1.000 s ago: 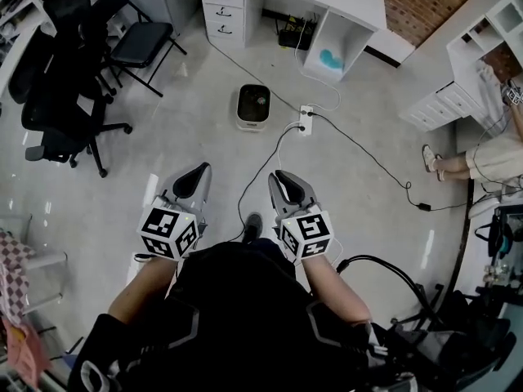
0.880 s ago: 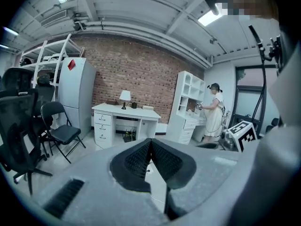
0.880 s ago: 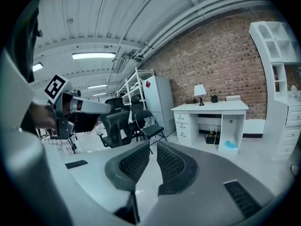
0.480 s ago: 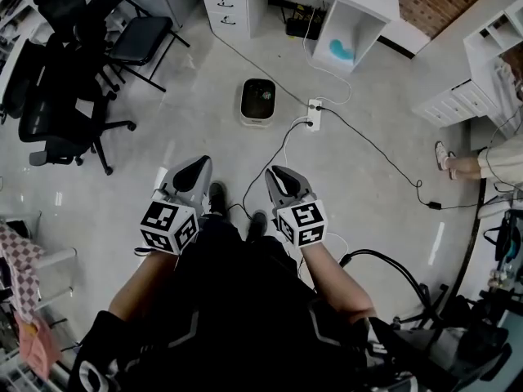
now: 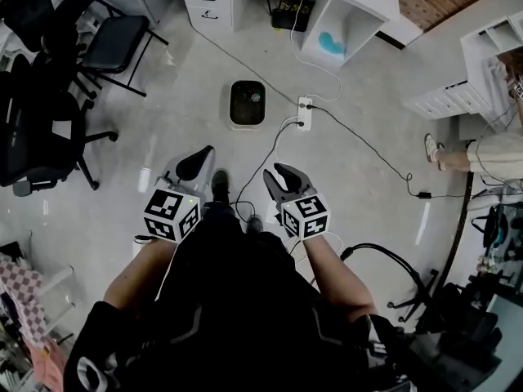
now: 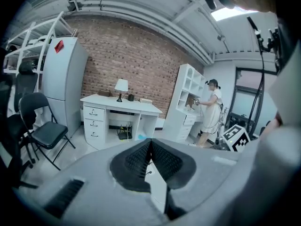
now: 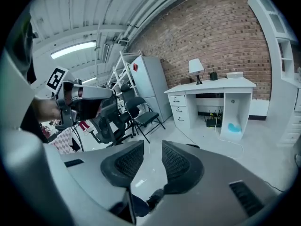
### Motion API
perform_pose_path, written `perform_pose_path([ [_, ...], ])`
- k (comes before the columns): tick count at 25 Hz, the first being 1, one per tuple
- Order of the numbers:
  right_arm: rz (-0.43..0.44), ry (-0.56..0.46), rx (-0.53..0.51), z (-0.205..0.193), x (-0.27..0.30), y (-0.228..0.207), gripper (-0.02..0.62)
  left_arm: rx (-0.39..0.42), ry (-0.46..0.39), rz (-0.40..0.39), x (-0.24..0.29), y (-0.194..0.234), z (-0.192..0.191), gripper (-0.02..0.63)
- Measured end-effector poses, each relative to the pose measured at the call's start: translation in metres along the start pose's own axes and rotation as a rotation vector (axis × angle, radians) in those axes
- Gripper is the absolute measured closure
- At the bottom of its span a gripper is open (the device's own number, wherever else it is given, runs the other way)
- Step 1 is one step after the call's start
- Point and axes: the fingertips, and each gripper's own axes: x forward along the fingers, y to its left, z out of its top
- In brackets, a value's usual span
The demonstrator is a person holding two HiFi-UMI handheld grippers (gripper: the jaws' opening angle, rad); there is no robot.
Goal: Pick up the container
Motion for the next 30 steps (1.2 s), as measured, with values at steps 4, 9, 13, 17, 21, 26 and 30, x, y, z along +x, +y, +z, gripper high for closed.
perform_pose_path([
  [4,-0.046,0.043,-0.013,0.013,0.039,-0.022,0.500,-0.006,0.028,-0.055,0.033,0.039,0.012,0.595],
  [9,-0.093,0.084,0.055,0.012,0.078,-0.047,0.499,0.007,0.068,-0.112,0.066,0.075,0.016,0.595],
  [13,-0.097,0.116,0.079,0.005,0.097,-0.074,0.494,-0.011,0.116,-0.110,0.091,0.087,0.002,0.595],
  [17,-0.061,0.143,0.112,-0.007,0.111,-0.113,0.495,0.047,0.146,-0.127,0.127,0.075,-0.008,0.595],
  [21,-0.007,0.183,0.114,-0.023,0.130,-0.158,0.495,0.075,0.176,-0.111,0.172,0.064,-0.015,0.595],
  [26,0.016,0.217,0.110,-0.048,0.164,-0.223,0.494,0.080,0.189,-0.102,0.236,0.067,-0.046,0.595],
  [30,0.087,0.269,0.063,-0.068,0.192,-0.253,0.494,-0.003,0.215,-0.035,0.277,0.076,-0.075,0.595],
])
